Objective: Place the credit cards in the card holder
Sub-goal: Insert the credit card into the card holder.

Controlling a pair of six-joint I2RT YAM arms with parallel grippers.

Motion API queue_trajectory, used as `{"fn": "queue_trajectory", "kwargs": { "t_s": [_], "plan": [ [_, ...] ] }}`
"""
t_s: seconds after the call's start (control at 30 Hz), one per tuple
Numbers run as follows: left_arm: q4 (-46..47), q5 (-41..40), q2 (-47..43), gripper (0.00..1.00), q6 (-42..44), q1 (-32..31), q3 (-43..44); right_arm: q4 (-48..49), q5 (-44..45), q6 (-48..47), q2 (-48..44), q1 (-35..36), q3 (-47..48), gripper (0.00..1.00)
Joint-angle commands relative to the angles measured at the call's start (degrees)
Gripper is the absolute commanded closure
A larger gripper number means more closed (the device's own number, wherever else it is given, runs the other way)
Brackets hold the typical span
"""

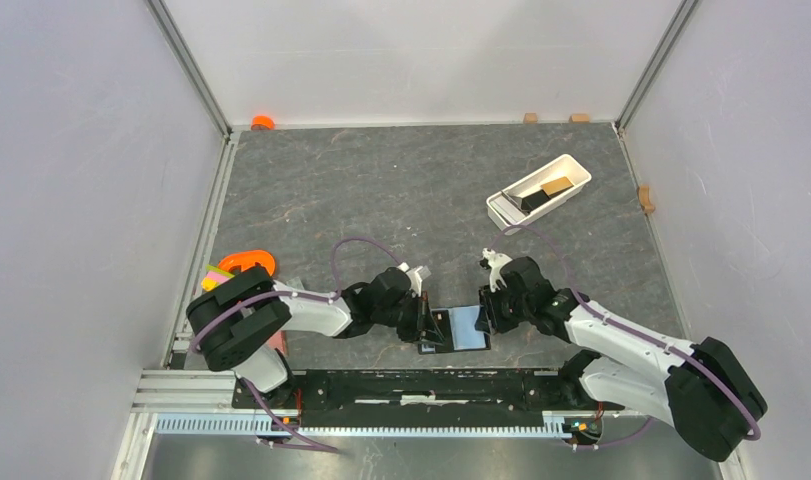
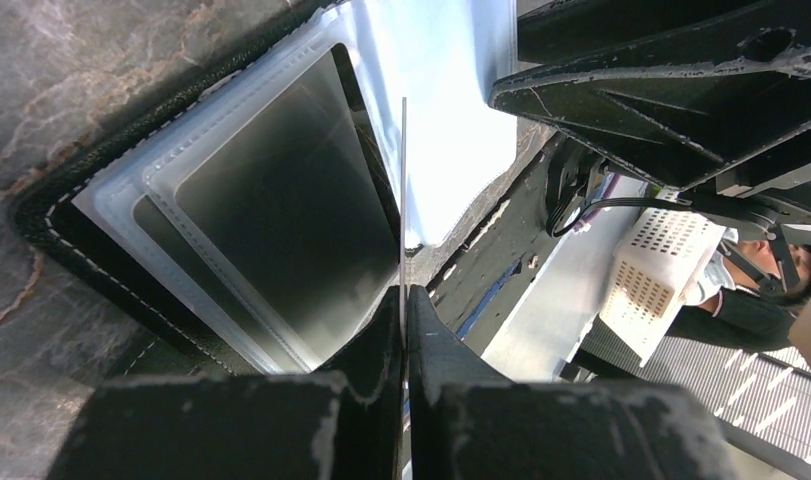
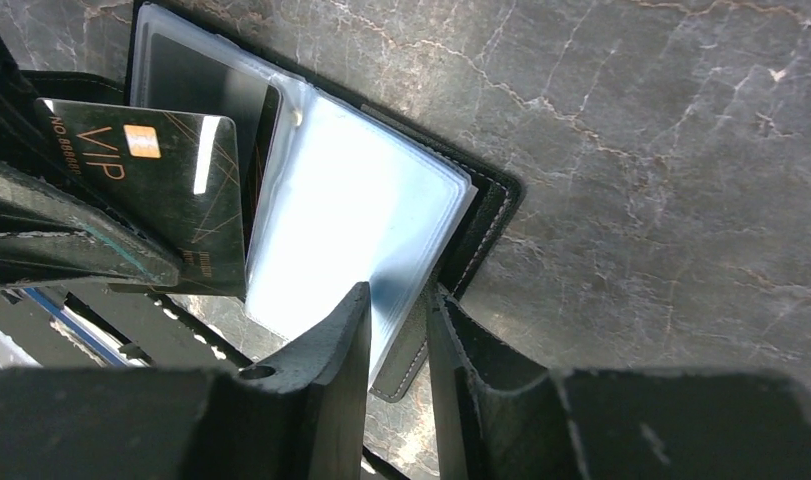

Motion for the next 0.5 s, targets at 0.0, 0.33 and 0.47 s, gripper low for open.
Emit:
{"fn": "queue_trajectory", "kwargs": {
  "t_s": [0.0,0.33,0.47],
  "plan": [
    [3.2,1.1,1.4,0.98,-1.1,-0.4,1.6,2.5,-0.8,0.7,1.0,0.8,-0.6,0.69],
    [6.6,2.9,3.5,0.98,-2.5,-0.2,1.2,0.1,7.1,0.8,2.9,1.5,-1.5,0.94],
    [9.4,4.3,4.8,0.98,-4.1,0.1,0.8,0.2,8.0,0.8,3.9,1.5,-1.9,1.00]
  ]
}}
